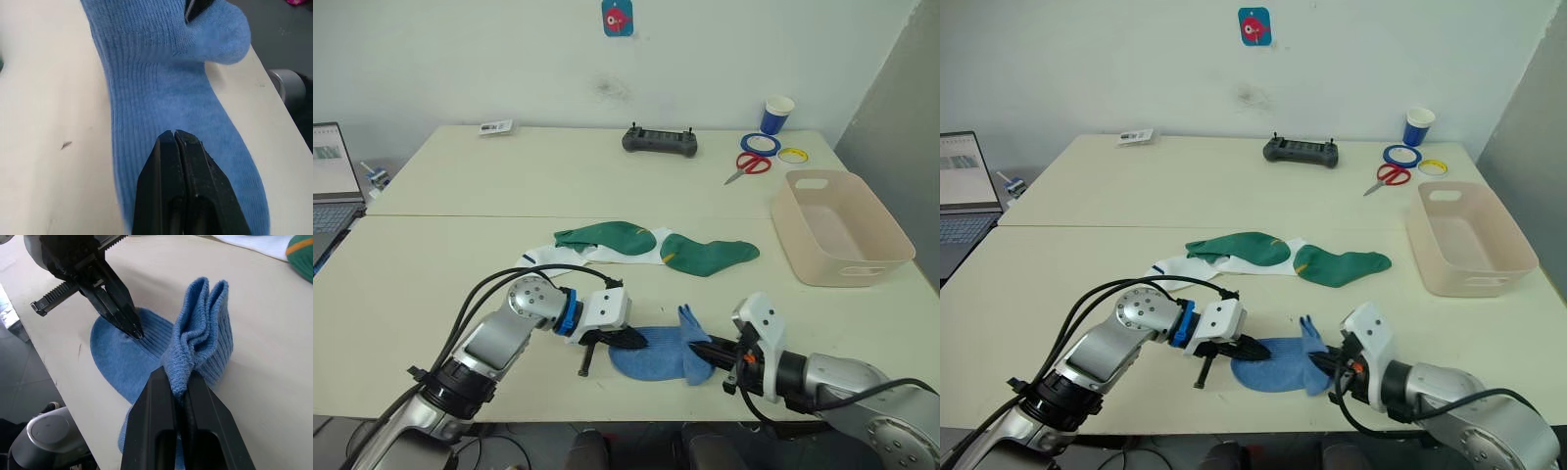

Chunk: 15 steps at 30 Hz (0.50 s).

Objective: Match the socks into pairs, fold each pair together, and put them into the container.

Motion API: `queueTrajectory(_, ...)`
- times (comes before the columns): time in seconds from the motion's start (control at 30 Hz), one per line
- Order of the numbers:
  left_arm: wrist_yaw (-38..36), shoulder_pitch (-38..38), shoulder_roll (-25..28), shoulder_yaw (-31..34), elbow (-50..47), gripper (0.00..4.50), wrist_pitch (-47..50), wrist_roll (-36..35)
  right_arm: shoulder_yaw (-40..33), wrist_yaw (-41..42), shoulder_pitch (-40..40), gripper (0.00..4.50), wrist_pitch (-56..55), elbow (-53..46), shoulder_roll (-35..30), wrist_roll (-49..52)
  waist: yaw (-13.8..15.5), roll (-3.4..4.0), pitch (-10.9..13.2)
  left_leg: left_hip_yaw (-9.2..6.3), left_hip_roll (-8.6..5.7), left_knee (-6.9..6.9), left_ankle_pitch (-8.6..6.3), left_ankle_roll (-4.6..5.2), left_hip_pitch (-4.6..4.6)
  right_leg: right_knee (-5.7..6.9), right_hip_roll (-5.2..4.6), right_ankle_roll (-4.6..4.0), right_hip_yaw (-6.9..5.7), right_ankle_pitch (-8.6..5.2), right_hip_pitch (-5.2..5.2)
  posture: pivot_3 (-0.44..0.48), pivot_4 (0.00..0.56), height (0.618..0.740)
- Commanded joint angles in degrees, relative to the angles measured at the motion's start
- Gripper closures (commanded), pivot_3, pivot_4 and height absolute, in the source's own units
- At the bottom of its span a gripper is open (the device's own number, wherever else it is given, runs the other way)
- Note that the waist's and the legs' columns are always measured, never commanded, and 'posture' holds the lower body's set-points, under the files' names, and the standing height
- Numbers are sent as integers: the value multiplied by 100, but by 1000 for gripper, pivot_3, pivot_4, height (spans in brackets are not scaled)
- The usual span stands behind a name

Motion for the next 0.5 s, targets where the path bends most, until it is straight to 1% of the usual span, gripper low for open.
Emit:
queueTrajectory(0.03,84,115,-79,-122,38,4500,-419,227,241,-62,-353,4433,132,258,139,148,3,-1,1,0,0,0,0,0,-1,-1,0,0,0,0,0,0,150,740)
queueTrajectory(0.23,225,167,-245,-110,143,4500,-553,332,644,-189,-1029,4433,435,852,505,144,6,0,1,-1,1,0,0,0,-4,1,0,0,-1,0,-3,0,150,740)
queueTrajectory(0.37,264,114,-148,121,253,4500,-519,271,885,-209,-1252,4433,552,1199,738,107,2,0,1,-2,2,-2,0,1,-4,2,2,-1,-1,0,-4,0,150,740)
queueTrajectory(0.47,309,66,-15,311,336,4500,-473,245,928,-306,-1357,4433,557,1376,926,63,1,0,1,-2,2,-3,0,2,-5,1,2,-2,-1,-1,-6,0,150,740)
queueTrajectory(0.5,313,72,52,383,343,4500,-457,232,928,-318,-1404,4189,550,1375,956,61,-1,1,2,-2,3,-4,0,2,-4,1,3,-2,-2,-1,-6,0,150,740)
